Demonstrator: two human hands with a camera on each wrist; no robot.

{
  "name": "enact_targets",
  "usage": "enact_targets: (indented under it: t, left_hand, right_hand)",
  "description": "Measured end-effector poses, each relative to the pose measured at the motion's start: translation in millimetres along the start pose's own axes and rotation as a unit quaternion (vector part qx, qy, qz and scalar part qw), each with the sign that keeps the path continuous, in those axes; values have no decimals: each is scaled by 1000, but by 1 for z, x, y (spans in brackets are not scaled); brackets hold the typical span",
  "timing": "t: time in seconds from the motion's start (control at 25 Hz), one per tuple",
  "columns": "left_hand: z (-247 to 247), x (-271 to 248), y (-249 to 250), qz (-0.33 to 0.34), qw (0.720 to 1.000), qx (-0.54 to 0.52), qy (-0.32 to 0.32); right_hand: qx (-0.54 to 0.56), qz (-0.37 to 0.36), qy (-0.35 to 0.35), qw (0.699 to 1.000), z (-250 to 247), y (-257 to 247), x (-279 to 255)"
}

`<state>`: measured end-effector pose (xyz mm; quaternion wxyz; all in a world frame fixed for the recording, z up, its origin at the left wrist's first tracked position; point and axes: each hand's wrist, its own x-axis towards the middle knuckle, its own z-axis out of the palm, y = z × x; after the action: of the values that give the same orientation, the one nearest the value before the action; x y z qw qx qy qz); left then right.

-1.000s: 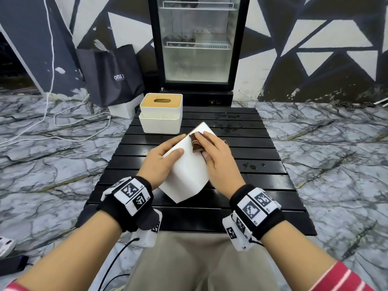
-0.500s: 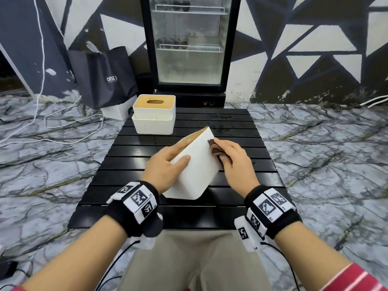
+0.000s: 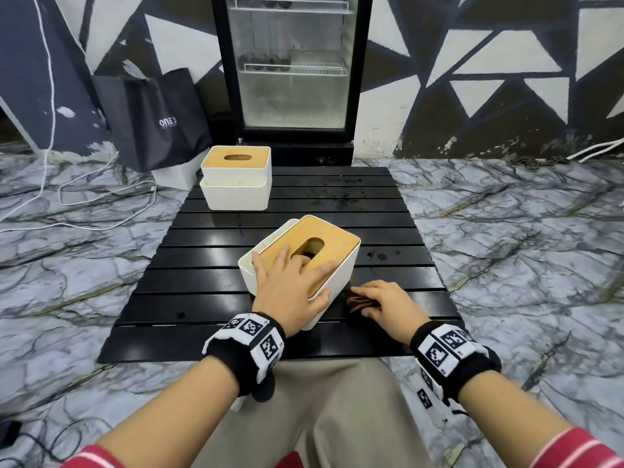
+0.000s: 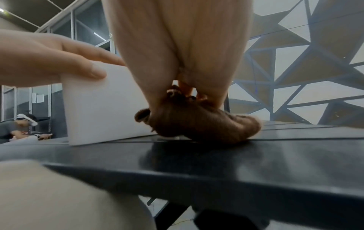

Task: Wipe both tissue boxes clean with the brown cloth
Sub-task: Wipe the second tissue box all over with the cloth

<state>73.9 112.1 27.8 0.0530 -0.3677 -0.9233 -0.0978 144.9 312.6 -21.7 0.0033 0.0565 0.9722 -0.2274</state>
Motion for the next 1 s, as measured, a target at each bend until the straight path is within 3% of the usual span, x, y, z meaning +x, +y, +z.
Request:
enact_targets:
  t: [0.32, 0.44, 0.52, 0.6, 0.68, 0.8, 1.0]
  left_hand:
    - [4, -1, -1, 26, 999, 29, 34]
    - [1, 1, -2, 17, 999, 36, 19]
    - [-5, 2, -14, 7, 1000, -1, -11]
    - [-13, 2, -31, 30, 998, -63, 1]
    - [-17, 3, -52, 51, 993, -111, 3]
    - [-19, 6, -73, 57, 988, -145, -22]
    - [-21, 8, -82, 78, 984, -159, -32]
  right_hand:
    - [-3, 19, -14, 1000, 4, -1, -2]
    - [-38, 35, -22, 998, -4, -8, -6]
    - [3, 11, 41, 999, -15, -20, -8]
    - [82, -37, 139, 986, -25, -40, -10]
    - [125, -79, 184, 972, -30, -66, -12]
    - [129, -116, 153, 973, -20, -98, -10]
    - [50, -90, 147, 984, -4, -112, -6]
